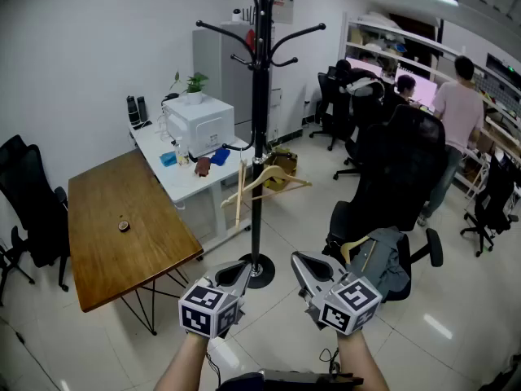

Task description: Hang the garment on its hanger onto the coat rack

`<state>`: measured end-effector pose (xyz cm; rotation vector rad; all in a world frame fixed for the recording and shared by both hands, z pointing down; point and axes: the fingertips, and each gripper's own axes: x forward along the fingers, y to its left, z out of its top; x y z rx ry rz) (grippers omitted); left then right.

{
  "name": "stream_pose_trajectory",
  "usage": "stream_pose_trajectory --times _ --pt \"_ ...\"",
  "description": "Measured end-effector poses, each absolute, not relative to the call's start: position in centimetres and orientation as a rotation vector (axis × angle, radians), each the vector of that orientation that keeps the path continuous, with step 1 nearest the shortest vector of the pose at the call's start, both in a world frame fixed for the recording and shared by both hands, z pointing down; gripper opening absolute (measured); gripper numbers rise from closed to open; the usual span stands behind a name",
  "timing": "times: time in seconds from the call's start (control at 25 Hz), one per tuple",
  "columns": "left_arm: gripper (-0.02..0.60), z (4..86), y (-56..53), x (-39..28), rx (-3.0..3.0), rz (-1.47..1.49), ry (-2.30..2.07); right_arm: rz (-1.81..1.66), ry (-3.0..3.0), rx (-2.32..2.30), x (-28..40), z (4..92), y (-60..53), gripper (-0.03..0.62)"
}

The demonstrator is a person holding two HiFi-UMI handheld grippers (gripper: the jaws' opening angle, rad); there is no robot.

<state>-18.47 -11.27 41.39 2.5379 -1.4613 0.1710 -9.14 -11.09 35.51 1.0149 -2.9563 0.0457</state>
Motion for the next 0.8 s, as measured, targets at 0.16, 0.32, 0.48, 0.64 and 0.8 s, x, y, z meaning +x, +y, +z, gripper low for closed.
stream_pose_trajectory --times 0.16,0.32,0.48,0.64,0.8 --pt "0.000 41.9 -11.8 -17.6 2.548 0.175 -1.436 0.057 -2.948 1.046 -8.2 35.8 -11.5 0.001" --pt "0.000 42.6 -12.3 -15.6 2.571 0.189 -1.366 0.078 -2.917 1.114 -6.3 36.4 -11.7 0.000" --pt "0.000 43.1 -13.0 -12.7 2.618 0.212 -1.267 0.104 -2.863 1.225 -3.5 37.2 -11.8 0.000" --pt "0.000 43.8 -13.7 -8.9 2.667 0.228 -1.134 0.135 -2.790 1.358 0.2 38.1 -11.7 0.001" --pt "0.000 44.9 -13.9 -4.9 2.706 0.255 -0.995 0.184 -2.706 1.494 4.1 39.3 -11.2 0.000"
